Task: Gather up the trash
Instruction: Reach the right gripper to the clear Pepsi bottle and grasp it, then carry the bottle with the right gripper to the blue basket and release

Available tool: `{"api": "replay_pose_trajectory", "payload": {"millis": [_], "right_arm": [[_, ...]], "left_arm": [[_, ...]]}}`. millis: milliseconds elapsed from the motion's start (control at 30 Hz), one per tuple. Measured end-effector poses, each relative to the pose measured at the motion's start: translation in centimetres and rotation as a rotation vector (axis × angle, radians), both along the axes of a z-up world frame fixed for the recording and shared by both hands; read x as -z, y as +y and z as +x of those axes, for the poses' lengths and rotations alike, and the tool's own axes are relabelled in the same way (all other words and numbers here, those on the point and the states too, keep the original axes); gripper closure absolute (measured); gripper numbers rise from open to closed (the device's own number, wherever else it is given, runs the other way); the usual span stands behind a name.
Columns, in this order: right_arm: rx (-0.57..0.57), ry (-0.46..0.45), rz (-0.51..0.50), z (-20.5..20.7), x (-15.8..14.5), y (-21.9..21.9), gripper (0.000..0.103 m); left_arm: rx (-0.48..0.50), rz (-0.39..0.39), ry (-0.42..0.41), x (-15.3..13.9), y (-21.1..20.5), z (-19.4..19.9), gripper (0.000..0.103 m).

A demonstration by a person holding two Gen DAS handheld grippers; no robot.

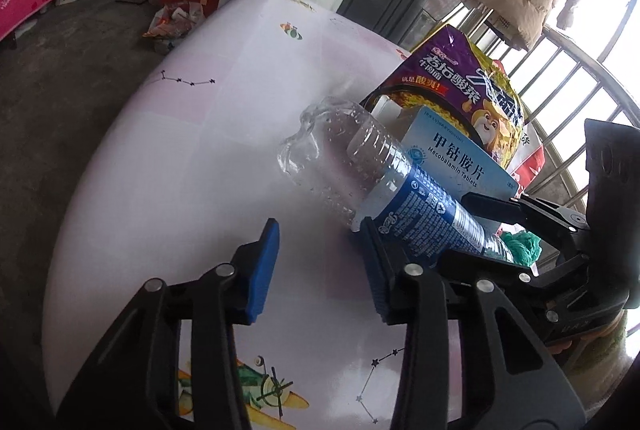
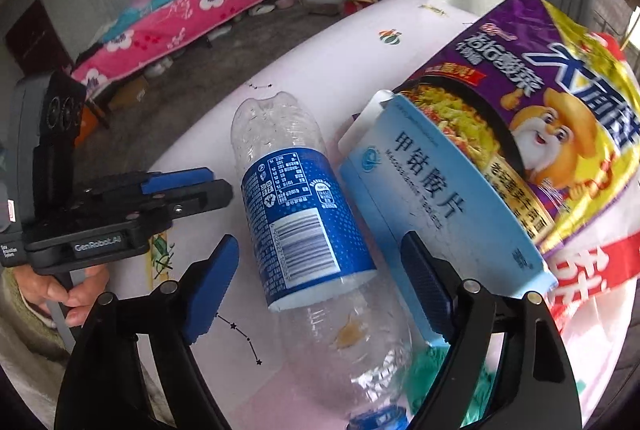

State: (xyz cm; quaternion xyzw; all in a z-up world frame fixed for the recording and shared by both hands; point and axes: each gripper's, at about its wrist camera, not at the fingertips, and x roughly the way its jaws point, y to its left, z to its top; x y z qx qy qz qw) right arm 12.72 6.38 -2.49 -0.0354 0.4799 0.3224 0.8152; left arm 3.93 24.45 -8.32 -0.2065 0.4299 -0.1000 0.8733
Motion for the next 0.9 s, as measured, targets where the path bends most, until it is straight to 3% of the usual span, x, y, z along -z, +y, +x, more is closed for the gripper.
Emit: {"api": "replay_pose_trajectory", "payload": {"millis": [167,467,667,900], "right_arm": [[-0.018,0.051,-0.03,0.8,1.7,1.3,0.036],[0.001,0.099,0.042,0.7,2.8,1.6,0.044],[0.032,0.063,0.14,-1.3,1.0,-1.0,0.045],[0.165,-0.021,0.291,-6.6,-2.2,-8.0,0.045]], "left_arm": [[0.067,-0.048,0.027,1.6,-0.5,1.1,0.084],[0.101,-0.08,0.008,1.6,-0.8,1.1,0.089],[0.131,-0.076,-0.058,-2.0,-1.6,0.0,0.089],[0.278,-0.068,-0.187,-7.5,-6.7,-1.6,0.089]]}}
